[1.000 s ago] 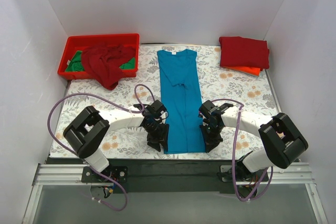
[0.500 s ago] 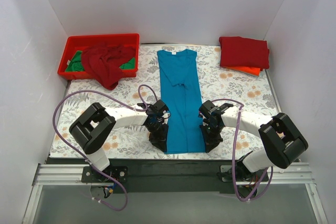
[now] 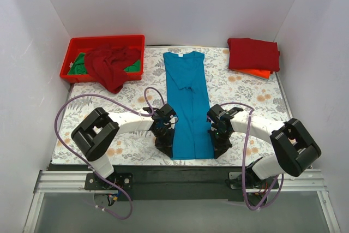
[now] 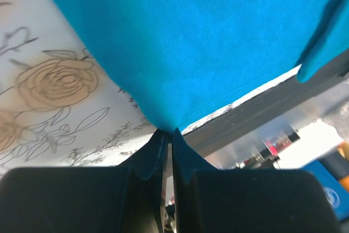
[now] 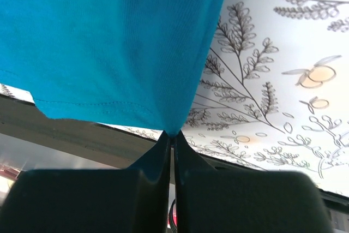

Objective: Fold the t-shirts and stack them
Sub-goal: Fold the tshirt

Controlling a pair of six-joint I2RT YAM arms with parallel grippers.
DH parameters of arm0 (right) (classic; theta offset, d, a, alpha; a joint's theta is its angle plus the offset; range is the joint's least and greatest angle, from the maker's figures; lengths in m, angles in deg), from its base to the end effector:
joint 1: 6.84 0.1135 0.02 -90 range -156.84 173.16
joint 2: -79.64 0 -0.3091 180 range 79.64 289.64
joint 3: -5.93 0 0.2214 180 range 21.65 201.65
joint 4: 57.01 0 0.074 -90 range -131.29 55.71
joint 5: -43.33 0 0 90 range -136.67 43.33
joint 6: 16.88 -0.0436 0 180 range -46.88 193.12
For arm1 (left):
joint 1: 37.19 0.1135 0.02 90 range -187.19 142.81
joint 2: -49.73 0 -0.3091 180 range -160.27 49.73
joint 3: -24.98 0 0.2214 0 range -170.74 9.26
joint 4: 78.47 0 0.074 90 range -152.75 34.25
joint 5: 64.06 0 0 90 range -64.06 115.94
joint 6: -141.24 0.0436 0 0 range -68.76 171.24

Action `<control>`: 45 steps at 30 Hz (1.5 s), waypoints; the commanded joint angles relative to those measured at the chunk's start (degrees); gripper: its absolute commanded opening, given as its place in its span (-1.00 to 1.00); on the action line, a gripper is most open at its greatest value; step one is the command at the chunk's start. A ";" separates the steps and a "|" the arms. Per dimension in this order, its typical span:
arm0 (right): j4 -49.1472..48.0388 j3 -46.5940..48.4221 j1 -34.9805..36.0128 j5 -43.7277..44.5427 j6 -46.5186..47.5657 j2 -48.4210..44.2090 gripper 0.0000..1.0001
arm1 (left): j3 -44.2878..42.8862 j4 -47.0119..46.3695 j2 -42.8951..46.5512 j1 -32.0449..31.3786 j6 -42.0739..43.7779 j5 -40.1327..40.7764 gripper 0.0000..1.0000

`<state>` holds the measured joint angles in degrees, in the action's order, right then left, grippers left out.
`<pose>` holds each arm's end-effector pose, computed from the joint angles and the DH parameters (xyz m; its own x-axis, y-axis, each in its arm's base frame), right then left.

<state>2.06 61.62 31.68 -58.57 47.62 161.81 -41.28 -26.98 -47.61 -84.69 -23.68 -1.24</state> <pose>0.1392 0.1223 0.2047 -0.9718 -0.2351 0.0185 -0.2255 0.9493 0.2190 0.1635 -0.2079 0.1939 -0.8461 -0.3480 0.4037 -0.4658 0.8509 -0.2427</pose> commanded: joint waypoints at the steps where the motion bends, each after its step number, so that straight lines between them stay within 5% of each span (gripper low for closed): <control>1: 3.57 2.66 -0.11 1.18 -0.70 -2.36 -0.97 | -2.19 1.49 3.38 -0.31 -0.23 5.03 -1.00; 20: 10.88 19.52 -1.52 7.85 -0.34 2.37 -0.97 | -13.61 7.65 2.16 0.57 2.40 17.14 -1.00; 45: 10.70 55.91 -9.16 18.32 4.22 31.28 -0.97 | -31.80 1.42 -11.46 13.57 9.96 25.16 -1.00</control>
<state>12.57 112.28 23.55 -42.25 50.51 190.93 -69.89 -22.76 -58.69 -73.48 -16.14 22.52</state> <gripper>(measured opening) 0.024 0.019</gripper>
